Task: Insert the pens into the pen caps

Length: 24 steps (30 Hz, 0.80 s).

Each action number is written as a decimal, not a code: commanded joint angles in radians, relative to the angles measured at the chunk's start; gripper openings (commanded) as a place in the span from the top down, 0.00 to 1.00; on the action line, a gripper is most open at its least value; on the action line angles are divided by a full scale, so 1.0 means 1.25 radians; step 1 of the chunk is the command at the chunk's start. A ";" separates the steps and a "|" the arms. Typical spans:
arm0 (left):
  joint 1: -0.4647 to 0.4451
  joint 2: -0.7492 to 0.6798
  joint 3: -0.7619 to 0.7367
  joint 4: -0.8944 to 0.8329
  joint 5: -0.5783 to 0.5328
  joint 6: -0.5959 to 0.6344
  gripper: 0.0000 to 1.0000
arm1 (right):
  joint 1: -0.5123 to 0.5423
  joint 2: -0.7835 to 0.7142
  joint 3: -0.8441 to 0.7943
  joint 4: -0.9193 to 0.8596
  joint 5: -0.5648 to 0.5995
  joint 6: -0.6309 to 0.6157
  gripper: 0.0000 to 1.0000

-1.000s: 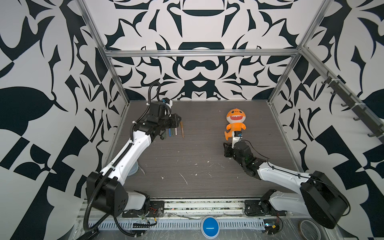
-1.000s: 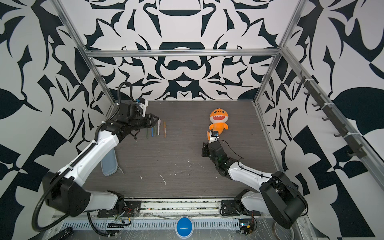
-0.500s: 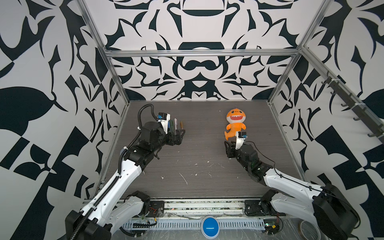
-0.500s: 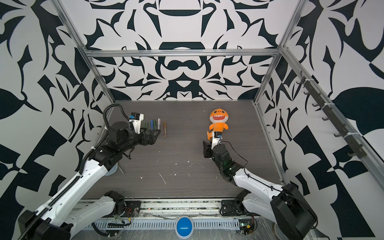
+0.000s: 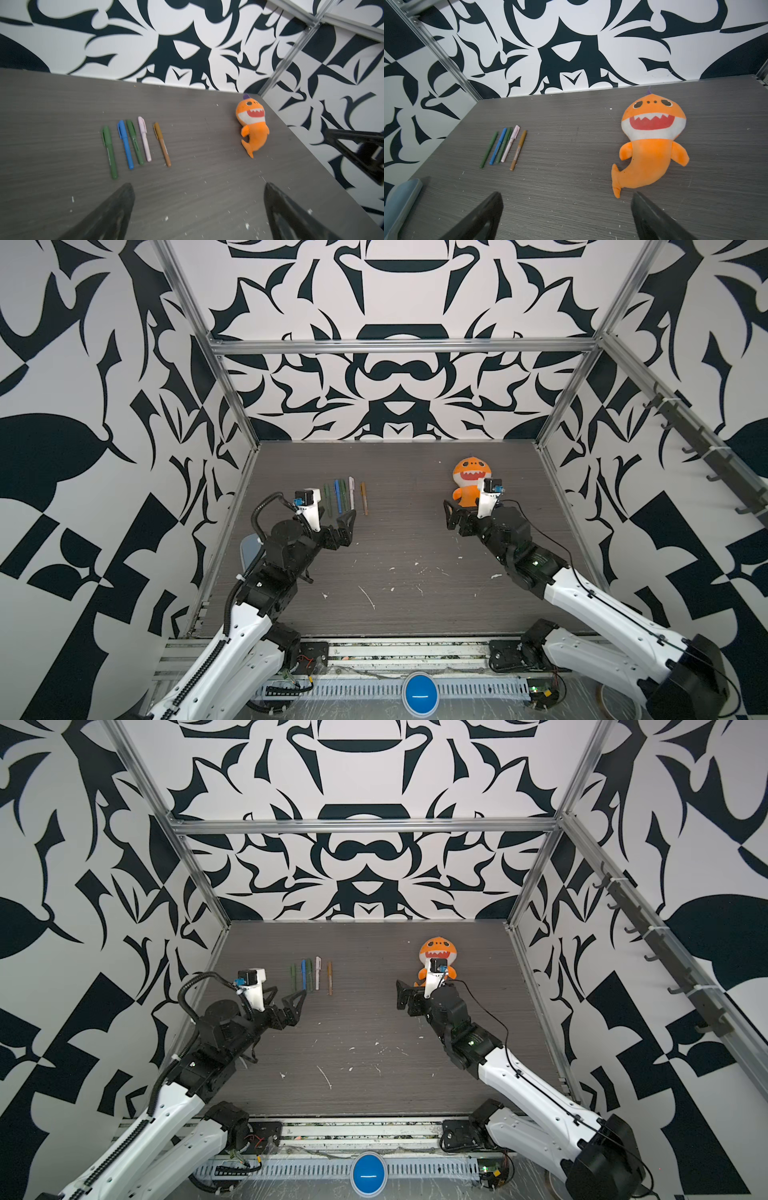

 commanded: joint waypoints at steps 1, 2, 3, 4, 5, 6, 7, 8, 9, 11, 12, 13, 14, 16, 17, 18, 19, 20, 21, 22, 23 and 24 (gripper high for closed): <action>-0.002 0.019 -0.116 0.304 -0.122 0.096 0.01 | 0.004 0.013 0.011 -0.041 -0.018 -0.067 0.00; -0.001 0.031 -0.140 0.346 -0.150 0.133 0.01 | 0.004 0.008 0.000 -0.026 -0.024 -0.083 0.01; -0.002 0.040 -0.148 0.363 -0.163 0.173 0.01 | 0.003 0.000 -0.015 -0.008 -0.023 -0.088 0.00; -0.001 0.050 -0.148 0.365 -0.166 0.220 0.01 | 0.004 -0.010 -0.028 0.012 -0.020 -0.091 0.00; 0.000 0.070 -0.146 0.370 -0.176 0.272 0.01 | 0.003 -0.024 -0.045 0.033 -0.019 -0.098 0.00; 0.004 0.106 -0.145 0.395 -0.199 0.311 0.01 | 0.004 -0.038 -0.064 0.058 -0.019 -0.116 0.00; 0.010 0.141 -0.147 0.425 -0.216 0.336 0.01 | 0.004 -0.050 -0.080 0.076 -0.016 -0.134 0.00; 0.026 0.186 -0.150 0.460 -0.214 0.365 0.01 | 0.003 -0.062 -0.095 0.094 -0.017 -0.152 0.00; 0.047 0.234 -0.149 0.490 -0.209 0.378 0.01 | 0.004 -0.073 -0.108 0.107 -0.020 -0.169 0.00; 0.100 0.323 -0.146 0.548 -0.189 0.374 0.01 | 0.004 -0.086 -0.121 0.111 -0.032 -0.207 0.00; 0.132 0.379 -0.152 0.601 -0.167 0.365 0.01 | 0.003 -0.092 -0.123 0.106 -0.040 -0.228 0.00; 0.162 0.428 -0.157 0.652 -0.141 0.356 0.01 | 0.004 -0.099 -0.126 0.097 -0.040 -0.246 0.00; 0.185 0.470 -0.158 0.694 -0.122 0.347 0.01 | 0.004 -0.104 -0.129 0.091 -0.040 -0.256 0.00; 0.219 0.546 -0.137 0.672 -0.100 0.314 0.01 | 0.004 -0.117 -0.140 0.091 -0.038 -0.264 0.01; 0.236 0.573 -0.134 0.683 -0.052 0.310 0.01 | 0.003 -0.123 -0.149 0.093 -0.025 -0.266 0.00; 0.244 0.605 -0.135 0.708 -0.035 0.306 0.01 | 0.003 -0.129 -0.158 0.100 -0.014 -0.268 0.00; 0.250 0.638 -0.137 0.738 -0.034 0.298 0.01 | 0.003 -0.132 -0.166 0.109 -0.007 -0.274 0.00; 0.258 0.687 -0.140 0.785 -0.023 0.292 0.01 | 0.002 -0.134 -0.175 0.120 0.002 -0.281 0.00; 0.267 0.742 -0.142 0.869 -0.019 0.299 0.01 | 0.002 -0.132 -0.182 0.132 0.012 -0.289 0.00; 0.269 0.762 -0.144 0.902 -0.026 0.301 0.00 | 0.002 -0.128 -0.188 0.141 0.018 -0.300 0.00; 0.270 0.732 -0.134 0.831 -0.028 0.286 0.01 | 0.002 -0.123 -0.192 0.150 0.028 -0.309 0.00; 0.275 0.695 -0.110 0.718 -0.020 0.276 0.01 | 0.002 -0.116 -0.195 0.160 0.039 -0.317 0.00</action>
